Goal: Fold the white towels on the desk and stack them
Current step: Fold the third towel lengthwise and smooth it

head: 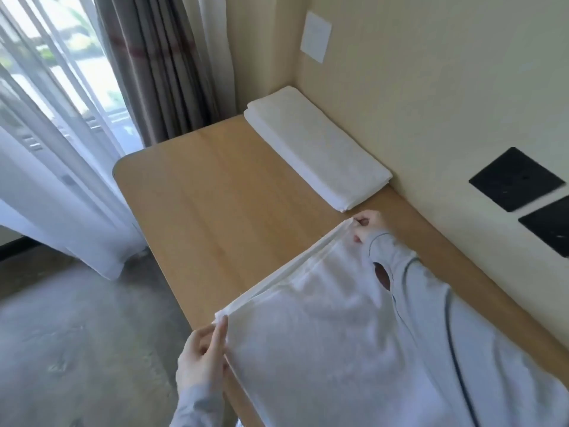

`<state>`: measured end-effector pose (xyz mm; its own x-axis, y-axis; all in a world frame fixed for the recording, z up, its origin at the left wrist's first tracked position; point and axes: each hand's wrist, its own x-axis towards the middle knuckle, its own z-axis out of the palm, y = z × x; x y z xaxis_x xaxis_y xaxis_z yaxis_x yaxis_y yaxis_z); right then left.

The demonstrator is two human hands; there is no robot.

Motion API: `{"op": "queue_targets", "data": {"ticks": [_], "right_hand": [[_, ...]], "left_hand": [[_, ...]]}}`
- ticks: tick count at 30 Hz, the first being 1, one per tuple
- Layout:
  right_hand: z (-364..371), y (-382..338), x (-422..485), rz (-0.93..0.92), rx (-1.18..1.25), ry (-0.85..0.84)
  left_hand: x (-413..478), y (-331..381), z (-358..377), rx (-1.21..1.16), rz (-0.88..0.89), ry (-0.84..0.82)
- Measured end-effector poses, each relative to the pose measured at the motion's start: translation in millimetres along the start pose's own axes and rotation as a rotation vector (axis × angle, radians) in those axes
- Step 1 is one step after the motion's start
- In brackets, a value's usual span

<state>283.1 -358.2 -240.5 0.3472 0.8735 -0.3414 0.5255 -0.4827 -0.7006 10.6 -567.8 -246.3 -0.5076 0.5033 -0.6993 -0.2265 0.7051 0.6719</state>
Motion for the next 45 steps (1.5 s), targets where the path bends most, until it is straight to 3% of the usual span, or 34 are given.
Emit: {"op": "queue_targets", "data": {"ticks": [2,4,8,13,20,27,35,45], "right_hand": [[-7,1,5,-0.127,-0.206,-0.048],[-16,4,5,-0.228,-0.253,-0.142],[-24,7,-4,-0.373,-0.223,-0.229],[-24,6,-4,-0.556,-0.468,-0.34],[-25,-8,14,-0.542,-0.731,-0.495],[-23,-11,16,-0.555,-0.676,-0.405],[-29,-16,25,-0.459,-0.829,-0.465],[-33,-11,15,-0.461,-0.601,-0.388]], "left_hand": [[5,-1,3,0.265,0.396,0.027],[15,0,10,0.411,0.666,-0.021],[29,5,26,0.601,0.922,-0.095],[41,1,25,0.658,0.951,-0.097],[48,4,12,0.609,0.953,-0.166],[48,3,-1,0.552,1.037,-0.245],[54,5,-3,0.599,1.108,-0.288],[59,15,-1,0.638,0.981,-0.369]]}}
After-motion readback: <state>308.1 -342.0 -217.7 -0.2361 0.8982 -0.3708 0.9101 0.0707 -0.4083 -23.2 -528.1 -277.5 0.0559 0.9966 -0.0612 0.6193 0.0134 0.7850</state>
